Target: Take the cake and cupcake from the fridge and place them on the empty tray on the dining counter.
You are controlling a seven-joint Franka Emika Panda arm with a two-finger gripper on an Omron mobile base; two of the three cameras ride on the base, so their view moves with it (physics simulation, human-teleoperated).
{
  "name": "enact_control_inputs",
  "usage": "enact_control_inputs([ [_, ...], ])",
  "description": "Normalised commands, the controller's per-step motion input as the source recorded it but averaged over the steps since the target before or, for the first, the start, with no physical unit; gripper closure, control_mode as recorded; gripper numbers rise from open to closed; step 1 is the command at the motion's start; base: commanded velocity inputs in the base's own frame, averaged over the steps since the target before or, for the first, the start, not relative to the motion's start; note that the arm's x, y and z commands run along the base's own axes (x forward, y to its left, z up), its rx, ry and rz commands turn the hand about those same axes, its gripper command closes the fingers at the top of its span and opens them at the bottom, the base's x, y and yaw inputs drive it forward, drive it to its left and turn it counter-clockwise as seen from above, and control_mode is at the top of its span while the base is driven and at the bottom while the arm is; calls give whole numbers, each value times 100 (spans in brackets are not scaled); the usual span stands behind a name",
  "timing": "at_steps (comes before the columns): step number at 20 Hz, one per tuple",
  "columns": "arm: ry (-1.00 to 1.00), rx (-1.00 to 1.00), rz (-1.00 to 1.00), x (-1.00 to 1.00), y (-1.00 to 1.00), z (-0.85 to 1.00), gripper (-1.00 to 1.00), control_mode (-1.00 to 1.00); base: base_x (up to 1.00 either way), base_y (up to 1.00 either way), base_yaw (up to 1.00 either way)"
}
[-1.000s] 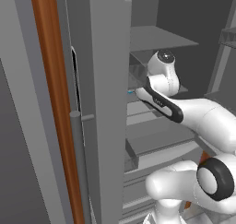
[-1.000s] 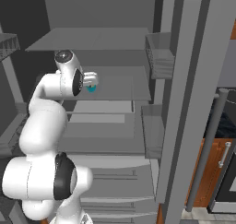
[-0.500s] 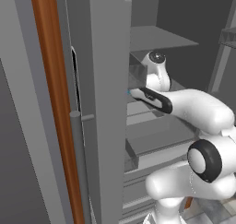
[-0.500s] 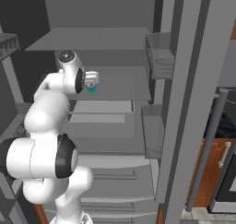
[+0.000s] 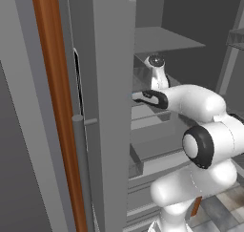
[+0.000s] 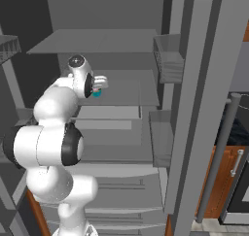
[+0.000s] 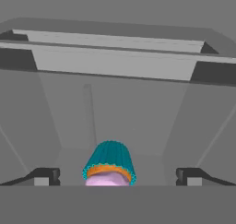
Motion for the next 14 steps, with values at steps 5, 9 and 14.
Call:
enact_control_inputs([
  [5, 0, 2, 0, 37, 0, -22, -100, -100, 0, 0, 0],
  [9, 0, 3, 0, 31, 0, -18, -100, -100, 0, 0, 0],
  [14, 0, 3, 0, 32, 0, -14, -100, -100, 0, 0, 0],
])
